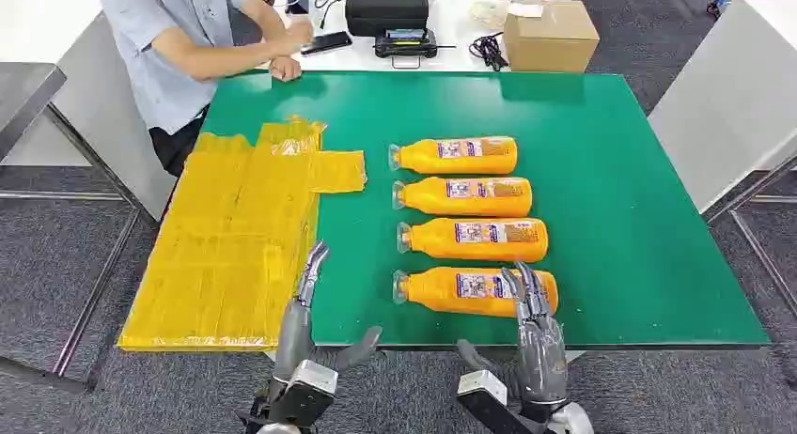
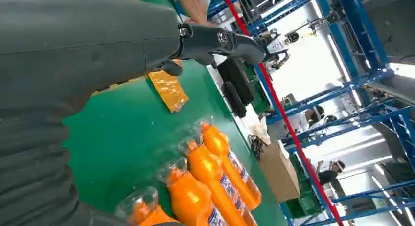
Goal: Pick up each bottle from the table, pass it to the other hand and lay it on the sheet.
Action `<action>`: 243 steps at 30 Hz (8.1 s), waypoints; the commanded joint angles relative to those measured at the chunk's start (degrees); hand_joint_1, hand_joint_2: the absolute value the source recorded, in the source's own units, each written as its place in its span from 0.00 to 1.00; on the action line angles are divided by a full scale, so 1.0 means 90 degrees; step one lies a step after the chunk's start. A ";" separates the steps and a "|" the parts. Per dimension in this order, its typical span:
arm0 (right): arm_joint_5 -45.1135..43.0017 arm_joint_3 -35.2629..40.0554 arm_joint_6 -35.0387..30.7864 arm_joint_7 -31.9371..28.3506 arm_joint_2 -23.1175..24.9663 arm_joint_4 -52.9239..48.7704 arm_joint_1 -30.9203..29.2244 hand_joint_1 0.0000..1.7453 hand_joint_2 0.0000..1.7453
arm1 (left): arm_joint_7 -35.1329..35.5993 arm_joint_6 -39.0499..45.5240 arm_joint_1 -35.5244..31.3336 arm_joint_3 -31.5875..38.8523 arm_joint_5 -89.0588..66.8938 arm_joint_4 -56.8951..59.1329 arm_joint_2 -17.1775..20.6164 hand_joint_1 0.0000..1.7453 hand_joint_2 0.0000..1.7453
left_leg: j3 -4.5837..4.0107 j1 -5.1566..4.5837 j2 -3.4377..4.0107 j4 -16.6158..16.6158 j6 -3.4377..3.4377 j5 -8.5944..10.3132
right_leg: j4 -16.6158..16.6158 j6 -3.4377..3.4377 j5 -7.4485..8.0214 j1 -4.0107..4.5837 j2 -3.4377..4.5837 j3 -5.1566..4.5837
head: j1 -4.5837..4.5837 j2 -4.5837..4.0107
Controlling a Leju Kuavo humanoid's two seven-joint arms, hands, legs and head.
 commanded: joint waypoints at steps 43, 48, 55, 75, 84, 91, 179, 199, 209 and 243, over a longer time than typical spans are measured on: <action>0.1321 -0.0025 0.2183 0.1123 -0.1393 0.3137 -0.2651 0.00 1.00 | -0.0040 -0.0591 -0.0692 0.0000 0.0311 0.0925 0.0027 0.00 1.00 | 0.0032 -0.0011 0.0021 -0.0006 -0.0004 0.0000 | -0.0010 -0.0007 0.0008 -0.0010 0.0017 0.0029 | 0.0000 0.0000; 0.1409 0.0057 0.2186 0.1159 -0.1395 0.3155 -0.2692 0.00 1.00 | -0.0046 -0.0596 -0.0699 -0.0021 0.0320 0.0944 0.0027 0.00 1.00 | 0.0020 -0.0009 0.0009 -0.0004 0.0000 0.0003 | -0.0007 -0.0002 0.0007 -0.0009 0.0007 0.0019 | 0.0000 0.0000; 0.1462 0.0185 0.2199 0.1213 -0.1435 0.3080 -0.2742 0.00 1.00 | -0.0045 -0.0549 -0.0682 -0.0049 0.0346 0.0919 0.0038 0.00 1.00 | 0.0030 -0.0008 0.0012 -0.0002 -0.0003 -0.0004 | -0.0006 -0.0007 0.0001 -0.0008 0.0009 0.0031 | 0.0002 0.0000; 0.1206 0.0920 0.2613 0.1390 -0.1655 0.2399 -0.2434 0.00 1.00 | 0.0042 -0.0495 -0.0635 -0.0136 0.0284 0.0911 0.0060 0.00 1.00 | 0.0020 -0.0012 0.0007 -0.0003 -0.0001 -0.0001 | -0.0003 -0.0004 0.0001 -0.0012 0.0004 0.0020 | 0.0000 0.0000; 0.0832 0.1107 0.2937 0.1469 -0.1855 0.2478 -0.2585 0.00 1.00 | 0.0020 -0.0468 -0.0696 -0.0122 0.0264 0.1028 0.0034 0.00 1.00 | 0.0017 -0.0012 0.0005 -0.0002 0.0000 0.0002 | -0.0004 -0.0003 0.0003 -0.0012 0.0002 0.0018 | -0.0002 0.0000; 0.0445 0.1157 0.3307 0.1536 -0.2105 0.2480 -0.2686 0.00 1.00 | -0.0036 -0.0407 -0.0706 -0.0113 0.0297 0.1056 0.0022 0.00 1.00 | 0.0030 -0.0010 0.0008 0.0000 -0.0005 -0.0006 | -0.0002 -0.0009 -0.0003 -0.0009 0.0005 0.0032 | 0.0000 0.0000; -0.1459 0.0333 0.3898 0.1280 -0.2629 0.2277 -0.1646 1.00 1.00 | -0.0520 -0.0129 -0.1000 -0.0427 0.0914 0.1594 -0.0064 0.00 1.00 | 0.0043 -0.0006 -0.0014 -0.0005 0.0001 0.0000 | -0.0015 -0.0005 0.0001 -0.0005 -0.0015 0.0050 | 0.0000 0.0000; -0.2330 -0.0113 0.4076 0.0348 -0.1935 0.1771 -0.1439 1.00 1.00 | -0.1330 0.0056 -0.1016 -0.0285 0.2853 0.1699 -0.0233 0.00 1.00 | 0.0042 -0.0006 0.0000 -0.0004 -0.0002 -0.0004 | -0.0010 -0.0009 -0.0001 -0.0005 -0.0004 0.0045 | 0.0000 0.0000; -0.2317 -0.0198 0.4002 0.0220 -0.1554 0.1844 -0.1729 1.00 1.00 | -0.1258 -0.0152 -0.1055 -0.0127 0.3648 0.1804 -0.0238 0.00 1.00 | 0.0034 -0.0008 0.0014 -0.0004 -0.0001 -0.0003 | -0.0007 -0.0007 0.0005 -0.0007 0.0011 0.0033 | -0.0002 0.0000; -0.3297 -0.0294 0.4453 -0.0443 -0.0986 0.2078 -0.2648 1.00 1.00 | -0.0609 -0.3204 -0.0715 0.0283 0.6304 0.1506 0.0015 0.00 1.00 | 0.0018 -0.0012 0.0014 -0.0002 0.0003 -0.0001 | -0.0003 -0.0003 0.0006 -0.0012 0.0015 0.0020 | -0.0002 0.0000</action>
